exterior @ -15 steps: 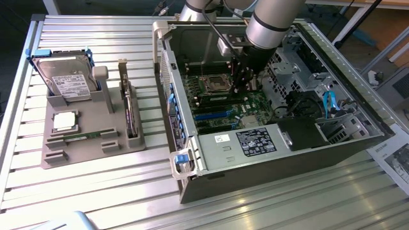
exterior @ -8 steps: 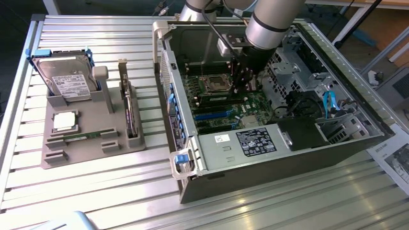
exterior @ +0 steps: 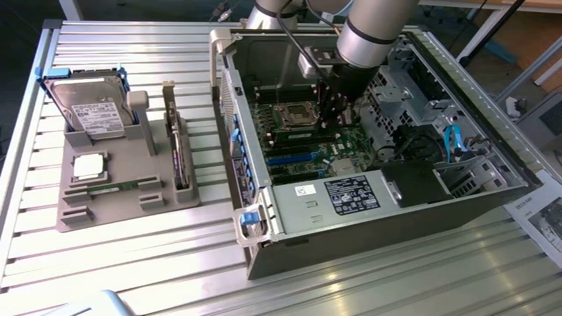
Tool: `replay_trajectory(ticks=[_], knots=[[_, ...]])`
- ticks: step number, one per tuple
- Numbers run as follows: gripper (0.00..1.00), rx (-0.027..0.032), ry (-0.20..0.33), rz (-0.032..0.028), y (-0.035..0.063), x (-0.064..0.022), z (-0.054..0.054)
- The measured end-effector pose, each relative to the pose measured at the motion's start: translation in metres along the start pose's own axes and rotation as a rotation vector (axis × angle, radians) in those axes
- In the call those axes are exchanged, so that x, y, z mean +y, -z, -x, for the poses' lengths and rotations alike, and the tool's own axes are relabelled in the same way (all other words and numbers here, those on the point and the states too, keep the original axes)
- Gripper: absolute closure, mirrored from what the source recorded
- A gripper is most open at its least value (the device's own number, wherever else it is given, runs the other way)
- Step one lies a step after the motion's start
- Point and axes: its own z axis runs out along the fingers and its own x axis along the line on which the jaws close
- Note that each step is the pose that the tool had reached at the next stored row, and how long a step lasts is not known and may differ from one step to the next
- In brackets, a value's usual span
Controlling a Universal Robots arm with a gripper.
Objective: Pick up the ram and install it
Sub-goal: 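Insert the ram into the slot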
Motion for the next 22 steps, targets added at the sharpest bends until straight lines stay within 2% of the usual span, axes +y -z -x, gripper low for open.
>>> replay_trajectory(ticks=[3,22], knots=[[0.88,0.0000,0.000,-0.0040,0.0000,0.0004,0.0000],[0.88,0.0002,0.007,-0.0041,0.0001,0.0004,0.0000]])
